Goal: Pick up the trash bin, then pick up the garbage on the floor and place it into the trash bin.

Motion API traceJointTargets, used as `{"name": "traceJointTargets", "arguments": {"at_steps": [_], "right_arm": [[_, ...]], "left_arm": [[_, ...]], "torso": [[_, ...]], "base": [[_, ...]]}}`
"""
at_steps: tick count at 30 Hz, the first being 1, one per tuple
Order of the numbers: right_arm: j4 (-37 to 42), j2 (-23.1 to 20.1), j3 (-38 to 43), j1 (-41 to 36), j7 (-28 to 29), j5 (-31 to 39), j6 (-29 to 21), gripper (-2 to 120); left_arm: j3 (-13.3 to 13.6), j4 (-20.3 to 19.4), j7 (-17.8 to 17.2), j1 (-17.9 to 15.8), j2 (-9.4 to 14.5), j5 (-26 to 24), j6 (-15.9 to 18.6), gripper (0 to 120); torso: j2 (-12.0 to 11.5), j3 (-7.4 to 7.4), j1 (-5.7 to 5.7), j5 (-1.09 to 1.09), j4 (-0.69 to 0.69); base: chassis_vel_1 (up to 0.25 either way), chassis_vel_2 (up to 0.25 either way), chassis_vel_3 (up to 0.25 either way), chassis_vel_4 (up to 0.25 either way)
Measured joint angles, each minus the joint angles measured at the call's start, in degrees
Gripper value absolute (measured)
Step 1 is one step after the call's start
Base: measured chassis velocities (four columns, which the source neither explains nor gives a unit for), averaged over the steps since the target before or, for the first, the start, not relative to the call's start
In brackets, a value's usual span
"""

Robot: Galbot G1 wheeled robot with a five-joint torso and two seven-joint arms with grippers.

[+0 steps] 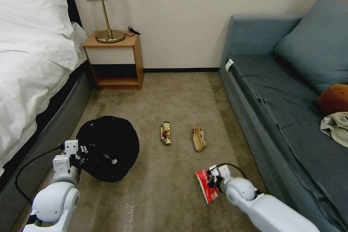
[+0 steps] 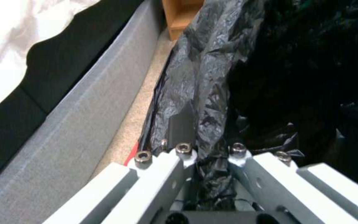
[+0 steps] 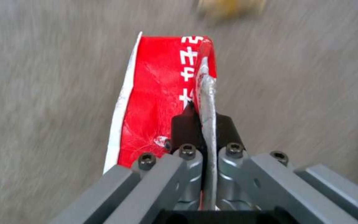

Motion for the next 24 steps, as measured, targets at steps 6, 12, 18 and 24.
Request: {"name": "traceJointTargets", "arguments": {"at_steps": [6,12,18,24], "right_arm": [[4.22,-2.61,-3.48,8.5,0.96,3.01,-1.17,0],[9.25,-5.23,-8.61,16.5,1.66,6.74,-1.59,0],[11.86,-4.61,-15.77,27.66,1.7,11.26,-1.89,0],[13.38,-0.17,-22.91,37.47,2.62,17.13,-0.87,0]], "left_arm": [[0.36,0.37,0.0,-0.97,0.84,-0.18,0.51,1],[0.57,1.07,0.05,-1.97,1.41,-0.45,0.71,1],[0.96,1.88,0.12,-2.83,1.73,-0.6,0.76,1],[1.02,2.58,0.32,-3.62,2.13,-0.81,0.9,1]], "torso": [[0.0,0.0,0.0,0.0,0.01],[0.0,0.0,0.0,0.0,-0.01],[0.0,0.0,0.0,-0.02,-0.01],[0.0,0.0,0.0,-0.02,0.01]], "base": [[0.0,0.0,0.0,0.0],[0.0,0.0,0.0,0.0],[0.0,0.0,0.0,0.0],[0.0,0.0,0.0,0.0]]}}
